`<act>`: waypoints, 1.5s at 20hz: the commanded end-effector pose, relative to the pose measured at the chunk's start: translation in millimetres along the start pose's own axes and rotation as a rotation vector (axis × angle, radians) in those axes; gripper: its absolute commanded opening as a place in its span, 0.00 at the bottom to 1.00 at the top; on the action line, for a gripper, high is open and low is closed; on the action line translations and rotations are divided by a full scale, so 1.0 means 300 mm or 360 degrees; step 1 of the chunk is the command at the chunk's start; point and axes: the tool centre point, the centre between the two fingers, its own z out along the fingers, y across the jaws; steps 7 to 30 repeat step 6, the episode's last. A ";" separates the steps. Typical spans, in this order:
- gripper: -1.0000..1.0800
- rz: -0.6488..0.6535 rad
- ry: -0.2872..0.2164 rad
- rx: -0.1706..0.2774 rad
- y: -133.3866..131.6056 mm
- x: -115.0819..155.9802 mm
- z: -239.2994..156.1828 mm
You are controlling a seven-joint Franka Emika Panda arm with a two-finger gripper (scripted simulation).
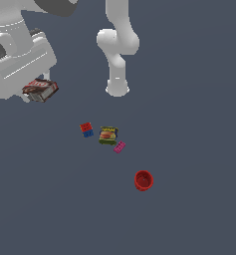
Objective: Pick up a designated object from a clutter of objects.
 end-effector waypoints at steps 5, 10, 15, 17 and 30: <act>0.00 -0.0001 0.0000 0.0002 0.008 -0.019 -0.038; 0.00 -0.0001 0.0000 0.0002 0.008 -0.019 -0.038; 0.00 -0.0001 0.0000 0.0002 0.008 -0.019 -0.038; 0.00 -0.0001 0.0000 0.0002 0.008 -0.019 -0.038; 0.00 -0.0001 0.0000 0.0002 0.008 -0.019 -0.038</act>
